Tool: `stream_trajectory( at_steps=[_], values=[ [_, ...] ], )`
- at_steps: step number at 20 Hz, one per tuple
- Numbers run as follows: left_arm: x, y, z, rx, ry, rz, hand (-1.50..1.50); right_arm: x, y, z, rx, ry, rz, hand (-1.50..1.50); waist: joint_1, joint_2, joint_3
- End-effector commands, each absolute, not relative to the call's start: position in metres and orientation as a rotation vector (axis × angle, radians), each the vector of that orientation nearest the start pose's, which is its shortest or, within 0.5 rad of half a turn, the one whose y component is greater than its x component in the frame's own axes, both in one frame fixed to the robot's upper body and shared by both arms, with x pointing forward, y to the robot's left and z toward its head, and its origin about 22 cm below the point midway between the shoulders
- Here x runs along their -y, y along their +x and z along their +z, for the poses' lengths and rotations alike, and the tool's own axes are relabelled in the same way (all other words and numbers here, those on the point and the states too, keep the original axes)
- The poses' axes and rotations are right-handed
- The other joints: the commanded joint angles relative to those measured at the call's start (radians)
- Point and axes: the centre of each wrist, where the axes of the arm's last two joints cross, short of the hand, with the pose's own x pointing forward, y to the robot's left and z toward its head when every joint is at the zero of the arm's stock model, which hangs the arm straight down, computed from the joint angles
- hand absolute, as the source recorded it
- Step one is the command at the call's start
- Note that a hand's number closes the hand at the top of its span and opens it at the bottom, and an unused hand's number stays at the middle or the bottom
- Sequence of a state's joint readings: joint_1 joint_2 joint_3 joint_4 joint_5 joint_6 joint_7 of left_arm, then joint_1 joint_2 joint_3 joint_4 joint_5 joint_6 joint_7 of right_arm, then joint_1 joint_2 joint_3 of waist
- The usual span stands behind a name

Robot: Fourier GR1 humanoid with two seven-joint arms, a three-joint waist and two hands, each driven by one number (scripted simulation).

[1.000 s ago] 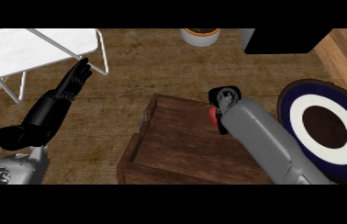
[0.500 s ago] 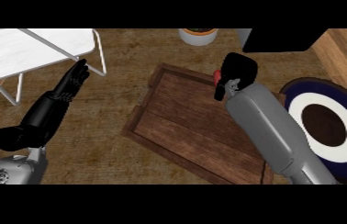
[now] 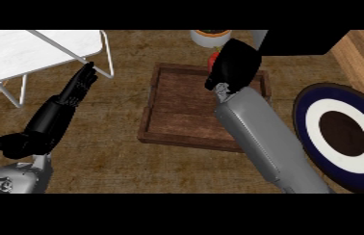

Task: Pick the bell pepper from the tray and place it in the plate

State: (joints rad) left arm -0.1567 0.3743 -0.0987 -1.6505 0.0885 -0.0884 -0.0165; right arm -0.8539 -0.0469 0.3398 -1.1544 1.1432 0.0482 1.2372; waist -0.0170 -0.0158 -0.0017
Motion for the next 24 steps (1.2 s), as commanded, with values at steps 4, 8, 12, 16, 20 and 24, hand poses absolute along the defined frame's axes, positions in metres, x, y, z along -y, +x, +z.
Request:
stream_trajectory(
  at_steps=[4, 8, 12, 16, 20, 24],
  values=[
    [-0.274, 0.27, 0.07, 1.745, 0.04, -0.429, 0.0, 0.059, 0.361, 0.162, 0.848, -1.522, 0.229, 1.5, -0.012, -0.003, -0.001],
    [-0.29, 0.271, 0.087, 1.744, 0.066, -0.433, 0.0, 0.079, 0.351, 0.16, 0.824, -1.617, 0.131, 1.5, -0.02, -0.006, 0.001],
    [-0.266, 0.271, 0.077, 1.762, 0.04, -0.433, 0.0, 0.092, 0.344, 0.168, 0.77, -1.671, 0.08, 1.5, -0.013, 0.001, 0.001],
    [-0.265, 0.272, 0.068, 1.773, 0.037, -0.418, 0.0, 0.115, 0.33, 0.171, 0.766, -1.666, -0.002, 1.5, -0.012, 0.006, 0.001],
    [-0.278, 0.267, 0.073, 1.766, 0.03, -0.436, 0.0, 0.172, 0.329, 0.147, 0.761, -1.69, -0.072, 1.5, 0.003, 0.013, 0.002],
    [-0.278, 0.257, 0.07, 1.773, 0.019, -0.457, 0.0, 0.201, 0.314, 0.152, 0.832, -1.7, -0.168, 1.5, 0.013, 0.013, 0.002]
  ],
)
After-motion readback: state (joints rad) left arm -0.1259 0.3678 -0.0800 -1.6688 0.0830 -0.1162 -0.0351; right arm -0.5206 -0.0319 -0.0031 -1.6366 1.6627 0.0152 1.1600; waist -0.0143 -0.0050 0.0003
